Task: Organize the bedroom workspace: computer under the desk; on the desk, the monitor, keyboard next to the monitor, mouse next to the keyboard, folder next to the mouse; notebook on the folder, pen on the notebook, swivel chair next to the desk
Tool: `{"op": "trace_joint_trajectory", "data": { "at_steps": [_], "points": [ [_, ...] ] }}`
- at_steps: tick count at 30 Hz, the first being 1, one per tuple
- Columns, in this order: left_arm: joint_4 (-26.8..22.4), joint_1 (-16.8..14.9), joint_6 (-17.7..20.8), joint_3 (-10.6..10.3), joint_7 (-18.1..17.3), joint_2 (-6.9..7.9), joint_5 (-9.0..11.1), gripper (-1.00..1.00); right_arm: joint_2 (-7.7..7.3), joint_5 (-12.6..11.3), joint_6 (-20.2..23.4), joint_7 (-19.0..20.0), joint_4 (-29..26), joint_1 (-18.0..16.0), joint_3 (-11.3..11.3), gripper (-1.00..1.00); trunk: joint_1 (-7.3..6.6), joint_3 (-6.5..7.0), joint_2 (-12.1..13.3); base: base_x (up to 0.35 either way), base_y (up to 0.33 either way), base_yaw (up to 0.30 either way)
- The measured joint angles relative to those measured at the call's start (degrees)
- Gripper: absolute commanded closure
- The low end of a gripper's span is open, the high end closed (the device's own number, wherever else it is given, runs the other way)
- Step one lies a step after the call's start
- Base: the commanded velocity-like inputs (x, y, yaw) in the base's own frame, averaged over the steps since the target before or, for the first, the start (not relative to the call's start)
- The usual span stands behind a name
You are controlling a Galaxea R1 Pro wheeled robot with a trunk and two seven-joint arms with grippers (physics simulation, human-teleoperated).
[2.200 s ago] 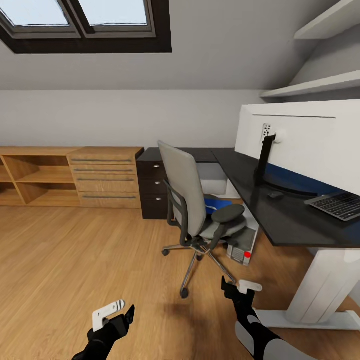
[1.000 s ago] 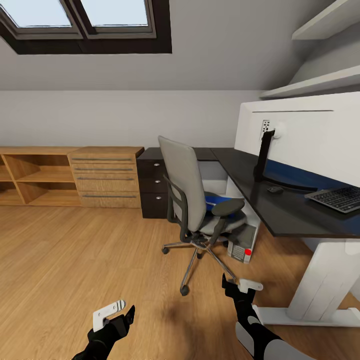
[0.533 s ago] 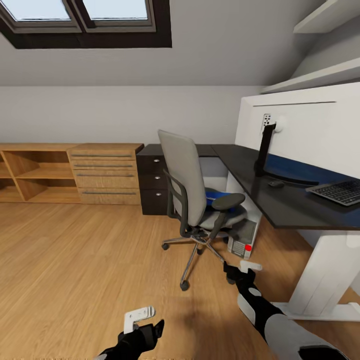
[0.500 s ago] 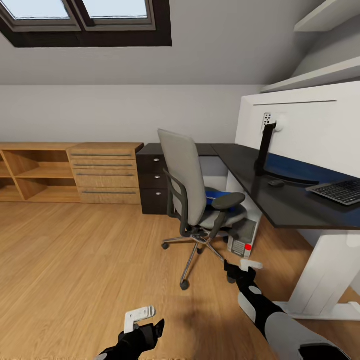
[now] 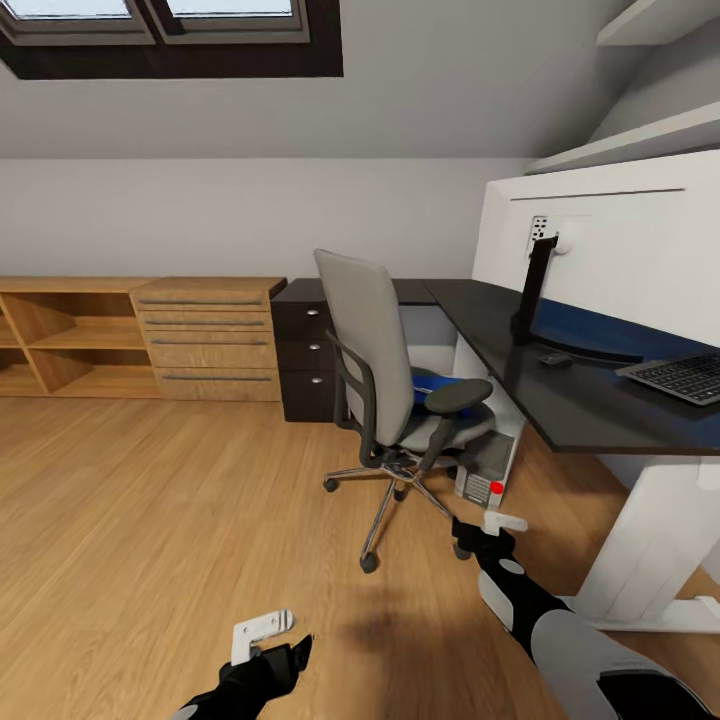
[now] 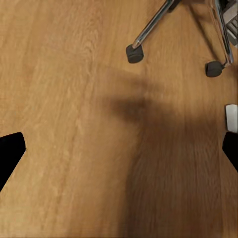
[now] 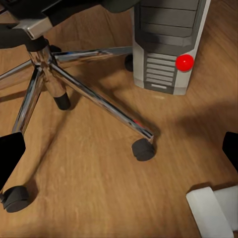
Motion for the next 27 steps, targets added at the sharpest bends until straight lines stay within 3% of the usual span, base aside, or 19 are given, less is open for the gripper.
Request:
{"op": "trace_joint_trajectory", "data": {
  "at_steps": [5,7,21,27],
  "points": [
    [0.00,0.00,-0.15,1.73,-0.55,0.80,0.09,-1.00,-0.17,-0.09,-0.96,0.02,-0.20,-0.02,-0.09,-1.00,-0.02,0.00,0.00,0.117,0.000,0.000],
    [0.00,0.00,-0.13,1.99,-0.65,0.93,0.08,-1.00,-0.22,-0.06,-4.17,0.02,-0.30,-0.03,-0.01,-1.00,-0.02,0.00,0.00,0.126,0.000,0.000],
    [0.44,0.00,-0.08,1.99,-0.69,0.98,0.02,-1.00,-0.90,0.05,-11.02,-2.79,-0.18,-0.03,-0.05,-1.00,-0.01,0.00,0.00,0.110,-0.052,0.000],
    [0.51,0.00,-0.06,2.00,-0.69,0.98,0.02,-1.00,-1.21,0.04,-11.67,-2.97,-0.09,-0.03,-0.04,-1.00,-0.01,0.00,0.00,0.072,-0.019,0.000]
  ]
}}
